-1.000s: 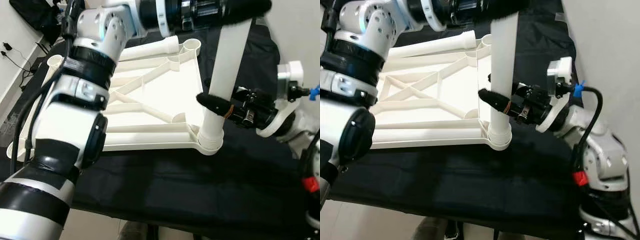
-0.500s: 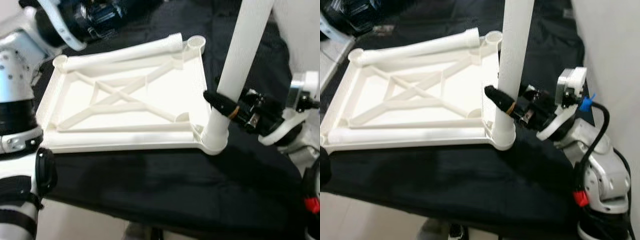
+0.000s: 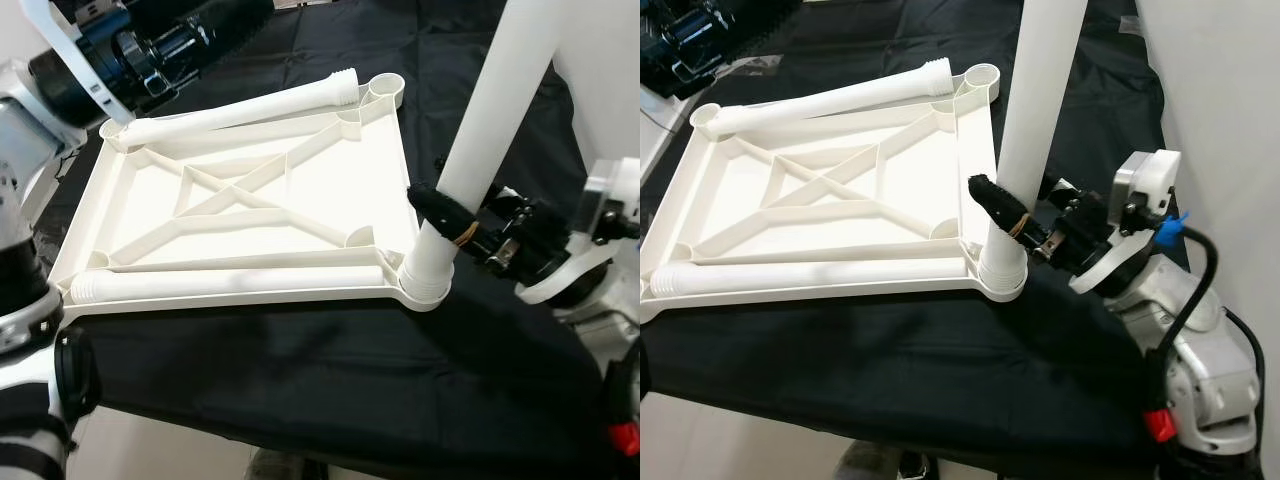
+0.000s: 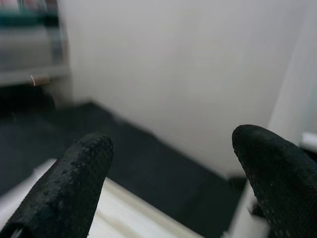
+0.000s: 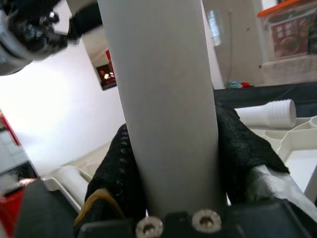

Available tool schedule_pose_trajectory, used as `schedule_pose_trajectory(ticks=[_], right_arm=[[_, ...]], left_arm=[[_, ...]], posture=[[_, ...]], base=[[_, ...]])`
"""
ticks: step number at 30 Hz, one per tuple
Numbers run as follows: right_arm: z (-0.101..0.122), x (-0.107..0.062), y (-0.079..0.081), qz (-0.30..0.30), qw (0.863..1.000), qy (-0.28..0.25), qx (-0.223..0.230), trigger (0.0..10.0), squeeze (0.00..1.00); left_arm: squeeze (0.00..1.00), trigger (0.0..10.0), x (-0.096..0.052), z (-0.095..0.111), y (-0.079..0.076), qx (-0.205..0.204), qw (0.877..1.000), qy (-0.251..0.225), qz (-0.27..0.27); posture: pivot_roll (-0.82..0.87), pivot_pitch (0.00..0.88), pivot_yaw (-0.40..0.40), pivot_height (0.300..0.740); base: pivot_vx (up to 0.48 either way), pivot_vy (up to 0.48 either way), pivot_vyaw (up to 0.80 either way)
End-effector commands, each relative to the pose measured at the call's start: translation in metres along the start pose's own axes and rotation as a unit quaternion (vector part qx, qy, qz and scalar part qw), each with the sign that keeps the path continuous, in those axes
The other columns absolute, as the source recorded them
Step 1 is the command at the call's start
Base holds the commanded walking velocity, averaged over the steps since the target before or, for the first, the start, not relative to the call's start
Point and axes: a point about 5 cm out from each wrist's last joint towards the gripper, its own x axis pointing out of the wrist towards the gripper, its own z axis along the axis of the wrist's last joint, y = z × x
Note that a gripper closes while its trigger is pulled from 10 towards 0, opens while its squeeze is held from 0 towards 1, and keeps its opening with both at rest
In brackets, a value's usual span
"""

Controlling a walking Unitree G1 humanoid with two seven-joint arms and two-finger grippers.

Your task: Building children table

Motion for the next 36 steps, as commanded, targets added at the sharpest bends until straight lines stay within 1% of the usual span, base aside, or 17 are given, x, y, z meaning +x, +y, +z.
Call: schedule_pose_trajectory(ticks=[1, 2, 4, 5, 6, 7, 8, 9, 10, 14, 16, 22, 23, 26, 29, 30, 36], right_arm=[[-0.015, -0.002, 0.001, -0.038, 0.998, 0.047, -0.013, 0.0, 0.0], [-0.015, -0.001, 0.003, -0.043, 0.998, 0.048, -0.02, 0.0, 0.0], [-0.015, -0.001, 0.005, -0.046, 0.997, 0.049, -0.024, 0.0, 0.0], [-0.016, 0.0, 0.008, -0.055, 0.997, 0.049, -0.028, 0.0, 0.0], [-0.018, 0.002, 0.014, -0.06, 0.996, 0.051, -0.03, 0.0, 0.0], [-0.018, 0.002, 0.014, -0.06, 0.996, 0.051, -0.03, 0.0, 0.0], [-0.019, 0.002, 0.016, -0.069, 0.996, 0.052, -0.03, 0.0, 0.0], [-0.021, 0.002, 0.019, -0.08, 0.995, 0.055, -0.031, 0.0, 0.0], [-0.021, 0.002, 0.019, -0.08, 0.995, 0.055, -0.031, 0.0, 0.0], [-0.025, 0.0, 0.022, -0.089, 0.994, 0.061, -0.035, 0.0, 0.0], [-0.026, -0.002, 0.02, -0.102, 0.992, 0.065, -0.041, 0.0, 0.0], [-0.03, -0.005, 0.021, -0.13, 0.987, 0.079, -0.054, 0.0, 0.0], [-0.038, -0.009, 0.026, -0.151, 0.98, 0.108, -0.075, 0.0, 0.0], [-0.047, -0.014, 0.031, -0.185, 0.97, 0.136, -0.08, 0.0, 0.0], [-0.055, -0.018, 0.036, -0.232, 0.959, 0.149, -0.062, 0.0, 0.0], [-0.055, -0.018, 0.036, -0.232, 0.959, 0.149, -0.062, 0.0, 0.0], [-0.069, -0.022, 0.039, -0.293, 0.934, 0.19, -0.069, 0.0, 0.0]], left_arm=[[0.13, 10.0, -0.009, -0.015, -0.007, -0.023, 1.0, 0.02, 0.005], [0.0, 10.0, -0.014, -0.026, -0.01, -0.036, 0.999, 0.037, 0.009], [0.0, 10.0, -0.018, -0.033, -0.013, -0.045, 0.998, 0.047, 0.012], [0.0, 10.0, -0.024, -0.044, -0.018, -0.063, 0.996, 0.062, 0.017], [0.0, 10.0, -0.034, -0.064, -0.029, -0.079, 0.991, 0.104, 0.014], [0.0, 10.0, -0.034, -0.064, -0.029, -0.079, 0.991, 0.104, 0.014], [0.0, 10.0, -0.041, -0.077, -0.038, -0.093, 0.987, 0.127, 0.011], [0.0, 10.0, -0.053, -0.099, -0.058, -0.12, 0.979, 0.162, 0.003], [0.0, 10.0, -0.053, -0.099, -0.058, -0.12, 0.979, 0.162, 0.003], [0.0, 10.0, -0.065, -0.121, -0.088, -0.161, 0.97, 0.184, 0.005], [0.0, 10.0, -0.071, -0.131, -0.107, -0.156, 0.967, 0.203, 0.015], [0.0, 10.0, -0.081, -0.143, -0.12, -0.131, 0.962, 0.227, 0.071], [0.0, 10.0, -0.085, -0.151, -0.124, -0.115, 0.959, 0.242, 0.091], [0.0, 10.0, -0.089, -0.16, -0.129, -0.111, 0.955, 0.255, 0.107], [0.0, 10.0, -0.092, -0.169, -0.136, -0.105, 0.951, 0.266, 0.115], [0.0, 10.0, -0.092, -0.169, -0.136, -0.105, 0.951, 0.266, 0.115], [0.0, 10.0, -0.092, -0.175, -0.129, -0.116, 0.948, 0.247, 0.162]], posture=[[0.03, 0.273, 0.179, 0.74], [0.02, 0.274, 0.182, 0.74], [0.02, 0.274, 0.183, 0.74], [0.02, 0.274, 0.185, 0.74], [0.02, 0.275, 0.186, 0.74], [0.02, 0.275, 0.186, 0.74], [0.01, 0.278, 0.185, 0.74], [0.01, 0.276, 0.186, 0.74], [0.01, 0.276, 0.186, 0.74], [0.01, 0.271, 0.181, 0.74], [0.01, 0.27, 0.18, 0.74], [0.01, 0.262, 0.167, 0.74], [0.0, 0.255, 0.163, 0.74], [-0.01, 0.254, 0.162, 0.74], [-0.02, 0.253, 0.157, 0.74], [-0.02, 0.253, 0.157, 0.74], [-0.01, 0.263, 0.152, 0.74]], base=[[0.0, 0.0, 0.0], [0.0, 0.0, 0.0], [0.0, 0.0, 0.0], [0.0, 0.0, 0.0], [0.0, 0.0, 0.0], [0.0, 0.0, 0.0], [0.0, 0.0, 0.0], [0.0, 0.0, 0.0], [0.0, 0.0, 0.0], [0.0, 0.0, 0.0], [0.0, 0.0, 0.0], [0.0, 0.0, 0.0], [0.0, 0.0, 0.0], [0.0, 0.0, 0.0], [0.0, 0.0, 0.0], [0.0, 0.0, 0.0], [0.0, 0.0, 0.0]])
